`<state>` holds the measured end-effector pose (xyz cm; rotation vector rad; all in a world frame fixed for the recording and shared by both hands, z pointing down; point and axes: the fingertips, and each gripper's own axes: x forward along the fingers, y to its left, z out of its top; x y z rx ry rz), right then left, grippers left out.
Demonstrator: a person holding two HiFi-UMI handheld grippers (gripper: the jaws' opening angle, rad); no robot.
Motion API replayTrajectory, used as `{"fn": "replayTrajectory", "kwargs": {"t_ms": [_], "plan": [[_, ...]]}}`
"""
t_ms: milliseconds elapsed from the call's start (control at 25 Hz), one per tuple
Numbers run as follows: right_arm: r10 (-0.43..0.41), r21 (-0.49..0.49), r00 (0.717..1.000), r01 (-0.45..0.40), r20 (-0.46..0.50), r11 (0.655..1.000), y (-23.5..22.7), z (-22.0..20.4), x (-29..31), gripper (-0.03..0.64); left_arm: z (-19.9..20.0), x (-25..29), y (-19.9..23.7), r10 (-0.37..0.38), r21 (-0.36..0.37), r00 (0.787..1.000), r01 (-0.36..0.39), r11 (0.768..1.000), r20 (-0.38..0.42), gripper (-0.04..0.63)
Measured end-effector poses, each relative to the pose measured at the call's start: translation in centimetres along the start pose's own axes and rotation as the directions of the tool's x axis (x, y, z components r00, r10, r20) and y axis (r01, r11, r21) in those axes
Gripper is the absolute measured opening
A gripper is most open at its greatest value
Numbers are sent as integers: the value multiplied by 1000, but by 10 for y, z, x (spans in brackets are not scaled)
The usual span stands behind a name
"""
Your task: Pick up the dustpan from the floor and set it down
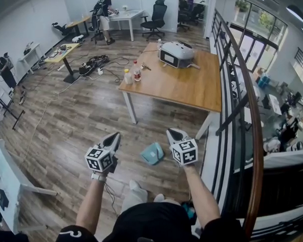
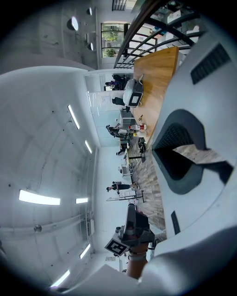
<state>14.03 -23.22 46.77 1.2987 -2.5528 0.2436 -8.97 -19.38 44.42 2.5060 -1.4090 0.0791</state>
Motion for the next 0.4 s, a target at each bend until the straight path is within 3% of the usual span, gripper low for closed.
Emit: {"fn": "replayTrajectory", "kwargs": {"t_ms": [400], "plan": [[7,5,1000,-7,0,1000,-9,5,7,-5,4,15,1,-17,6,1000,17,1000,-1,-2]]}}
